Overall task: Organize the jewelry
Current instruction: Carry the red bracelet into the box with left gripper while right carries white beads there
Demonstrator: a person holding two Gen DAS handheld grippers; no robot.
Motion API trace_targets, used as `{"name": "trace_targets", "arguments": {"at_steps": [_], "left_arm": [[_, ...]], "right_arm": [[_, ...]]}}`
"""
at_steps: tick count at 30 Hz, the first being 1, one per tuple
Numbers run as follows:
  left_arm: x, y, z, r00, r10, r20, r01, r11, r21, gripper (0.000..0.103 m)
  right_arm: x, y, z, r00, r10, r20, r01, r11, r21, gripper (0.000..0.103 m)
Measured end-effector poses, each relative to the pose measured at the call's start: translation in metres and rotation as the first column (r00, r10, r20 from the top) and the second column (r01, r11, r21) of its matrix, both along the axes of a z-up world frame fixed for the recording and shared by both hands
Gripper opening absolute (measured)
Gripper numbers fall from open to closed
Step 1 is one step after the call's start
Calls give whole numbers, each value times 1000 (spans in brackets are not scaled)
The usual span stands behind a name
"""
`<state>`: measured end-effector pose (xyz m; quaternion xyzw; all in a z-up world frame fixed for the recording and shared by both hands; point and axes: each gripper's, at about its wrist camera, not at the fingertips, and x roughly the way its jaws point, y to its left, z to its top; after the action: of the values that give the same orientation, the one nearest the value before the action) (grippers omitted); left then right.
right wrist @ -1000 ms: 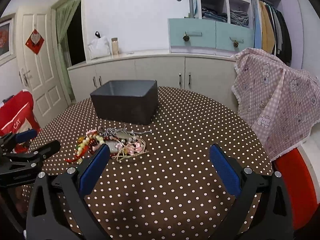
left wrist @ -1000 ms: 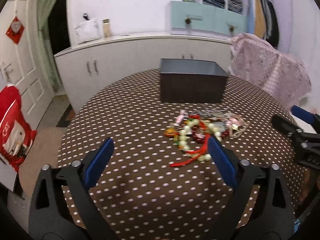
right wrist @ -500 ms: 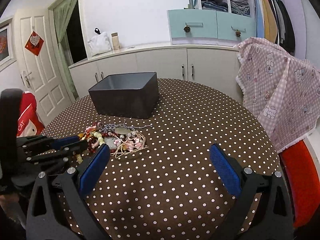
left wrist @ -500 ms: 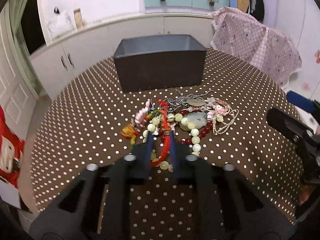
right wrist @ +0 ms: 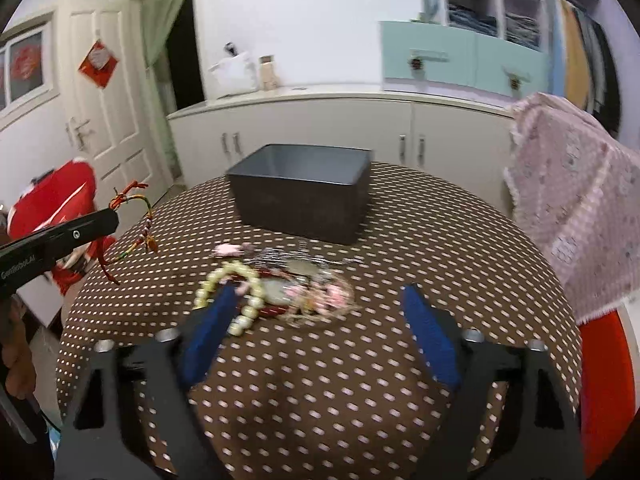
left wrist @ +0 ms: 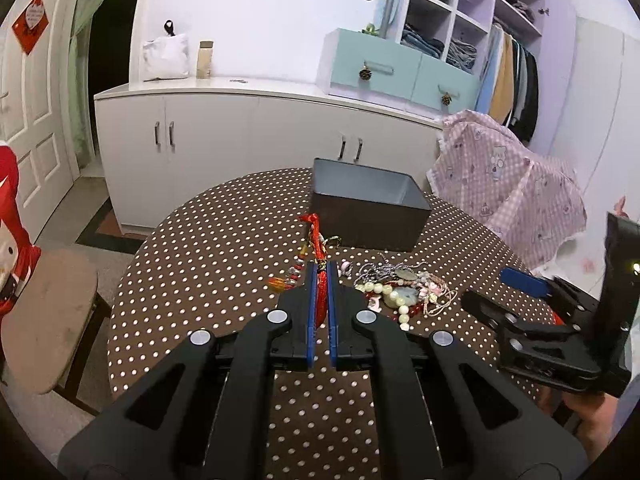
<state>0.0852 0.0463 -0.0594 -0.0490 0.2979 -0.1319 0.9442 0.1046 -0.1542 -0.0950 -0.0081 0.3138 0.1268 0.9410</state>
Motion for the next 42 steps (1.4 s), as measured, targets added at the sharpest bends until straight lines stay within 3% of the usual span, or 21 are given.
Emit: {"name": "trace_targets", "arguments": {"at_steps": [2, 8, 13, 17, 28, 36, 42], "left_arm": [[4, 2, -2, 1000, 1, -7, -1, 1000, 0, 5], [3, 7, -4, 1000, -10, -7, 10, 1000, -5, 5], [5, 7, -1, 999, -34, 1, 34, 999, 4, 5], [9, 1, 4, 998, -57, 9, 57, 998, 7, 5], [39, -23, 42, 989, -127, 71, 124, 991, 42, 5], [83, -42, 68, 978, -180, 101, 181, 984, 7, 5], [134, -58, 59, 984, -171, 47, 171, 985, 5, 5]], "right_arm": [[8, 13, -2, 999, 42, -21, -42, 999, -22, 52], [32, 43, -20, 988, 99, -115, -110, 989, -95, 28], [43, 53, -35, 979, 96, -179, -123, 982, -146, 20], [45, 51, -33, 982, 105, -160, -129, 980, -150, 8], [40, 22, 25, 987, 153, -54, -155, 987, -45, 8], [82, 0, 75, 993, 92, 77, -91, 996, -13, 8], [113, -7, 68, 993, 53, 103, -55, 998, 15, 8]]}}
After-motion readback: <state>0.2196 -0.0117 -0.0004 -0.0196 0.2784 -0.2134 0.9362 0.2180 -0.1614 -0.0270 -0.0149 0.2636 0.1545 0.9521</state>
